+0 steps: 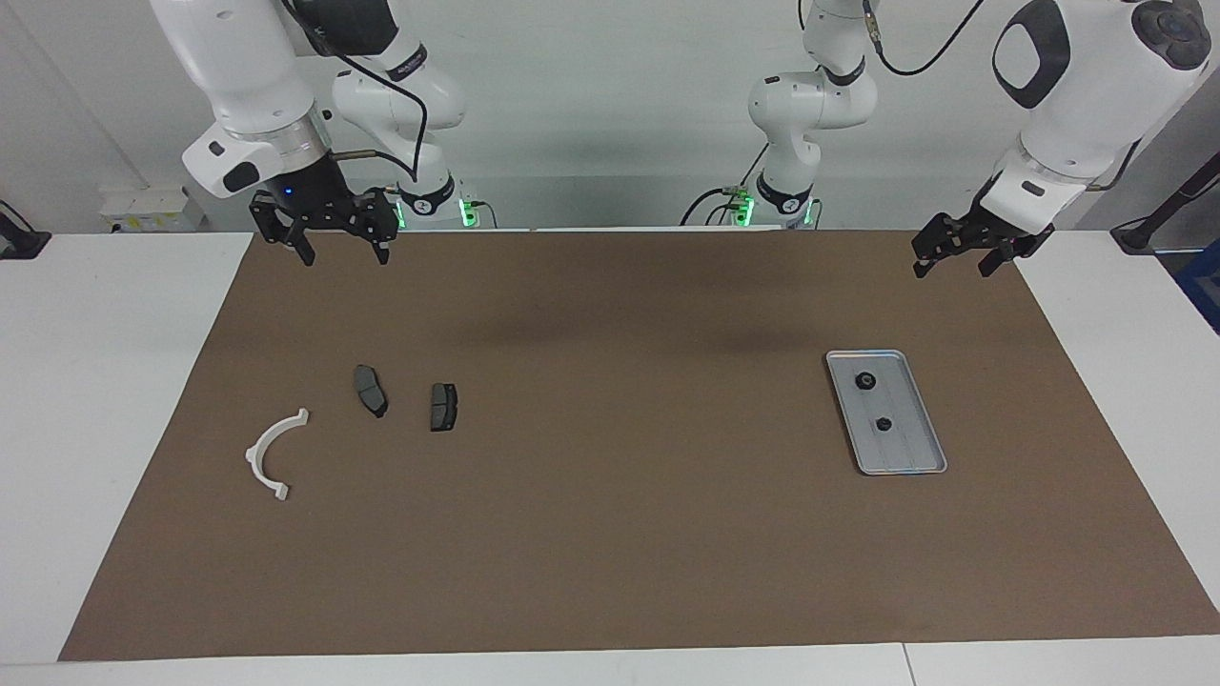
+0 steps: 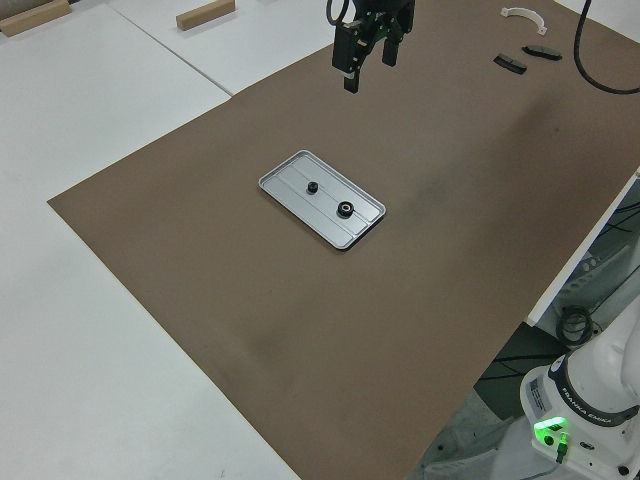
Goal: Place bearing gear from tray to pile
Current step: 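Grasp the small dark bearing in the silver tray with the left gripper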
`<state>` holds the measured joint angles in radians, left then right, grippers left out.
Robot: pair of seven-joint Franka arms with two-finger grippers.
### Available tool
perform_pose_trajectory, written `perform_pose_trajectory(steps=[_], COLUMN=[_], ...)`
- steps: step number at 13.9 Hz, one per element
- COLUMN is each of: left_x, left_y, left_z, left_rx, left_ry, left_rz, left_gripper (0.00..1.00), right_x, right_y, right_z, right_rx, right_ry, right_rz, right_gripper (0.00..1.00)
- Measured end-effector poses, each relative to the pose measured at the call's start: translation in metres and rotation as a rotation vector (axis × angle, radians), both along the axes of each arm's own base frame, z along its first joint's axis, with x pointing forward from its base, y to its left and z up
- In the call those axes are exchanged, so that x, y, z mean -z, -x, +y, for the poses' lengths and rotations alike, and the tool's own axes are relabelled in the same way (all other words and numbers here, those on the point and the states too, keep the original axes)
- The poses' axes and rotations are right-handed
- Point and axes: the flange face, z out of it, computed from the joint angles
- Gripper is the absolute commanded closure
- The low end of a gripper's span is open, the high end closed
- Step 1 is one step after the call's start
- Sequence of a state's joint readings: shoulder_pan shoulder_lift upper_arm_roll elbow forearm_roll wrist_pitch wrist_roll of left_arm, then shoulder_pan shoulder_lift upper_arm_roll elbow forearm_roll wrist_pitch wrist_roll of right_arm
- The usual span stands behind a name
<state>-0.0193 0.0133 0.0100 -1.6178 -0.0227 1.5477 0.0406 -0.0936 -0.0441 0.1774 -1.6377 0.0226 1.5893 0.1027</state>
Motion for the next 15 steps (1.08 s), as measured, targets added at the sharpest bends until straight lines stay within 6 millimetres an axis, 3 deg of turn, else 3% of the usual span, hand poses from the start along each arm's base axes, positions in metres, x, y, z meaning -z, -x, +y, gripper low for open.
perform_pose_trajectory(steps=[5,7,11,15], left_x=[0.001,0.013,0.085,0.167], left_y=[0.000,-0.002,-0.005,0.008], left_z=[0.000,-0.001,-0.013,-0.011], left_rx=[0.000,0.004,0.022,0.017], left_ry=[0.000,0.000,0.000,-0.002], left_rz=[0.001,-0.002,-0.010,-0.017], left_gripper=[0.00,0.00,0.00,0.01], right_x=[0.000,0.000,0.000,0.000], right_y=[0.000,0.000,0.000,0.000], right_z=[0.000,-0.001,-0.001,-0.002], right_rx=[0.000,0.001,0.002,0.003], right_ry=[0.000,0.000,0.000,0.000], right_rz=[0.000,0.000,0.000,0.000], right_gripper=[0.00,0.00,0.00,0.00])
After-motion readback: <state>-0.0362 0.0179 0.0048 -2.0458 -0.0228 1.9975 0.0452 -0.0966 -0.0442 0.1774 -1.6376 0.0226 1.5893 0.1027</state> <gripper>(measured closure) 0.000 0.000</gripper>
